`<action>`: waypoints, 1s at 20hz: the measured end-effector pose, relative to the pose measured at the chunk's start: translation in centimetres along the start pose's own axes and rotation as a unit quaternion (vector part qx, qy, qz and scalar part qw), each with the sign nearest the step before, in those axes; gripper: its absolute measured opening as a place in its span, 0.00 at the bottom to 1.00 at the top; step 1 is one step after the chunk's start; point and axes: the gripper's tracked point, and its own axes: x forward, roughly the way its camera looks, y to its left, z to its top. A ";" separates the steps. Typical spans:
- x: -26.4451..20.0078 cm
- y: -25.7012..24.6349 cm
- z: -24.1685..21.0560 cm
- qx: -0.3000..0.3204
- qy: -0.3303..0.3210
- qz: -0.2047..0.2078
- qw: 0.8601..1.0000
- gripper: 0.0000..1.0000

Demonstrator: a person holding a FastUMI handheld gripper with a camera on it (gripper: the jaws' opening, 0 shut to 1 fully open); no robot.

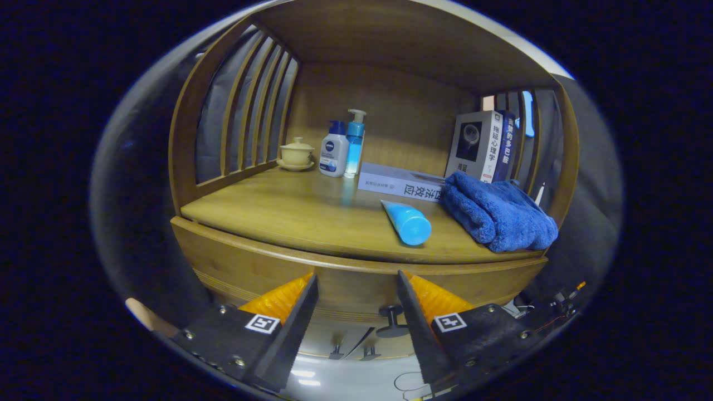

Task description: Pull open the drawer, take out the items inside it, and place them on the countertop above the cabinet.

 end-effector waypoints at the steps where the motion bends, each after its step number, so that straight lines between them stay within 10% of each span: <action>1: -0.1 0.0 -0.1 -0.001 0.003 0.000 1.000 0.86; 20: 1.3 0.1 -4.0 0.054 0.045 0.006 0.998 0.88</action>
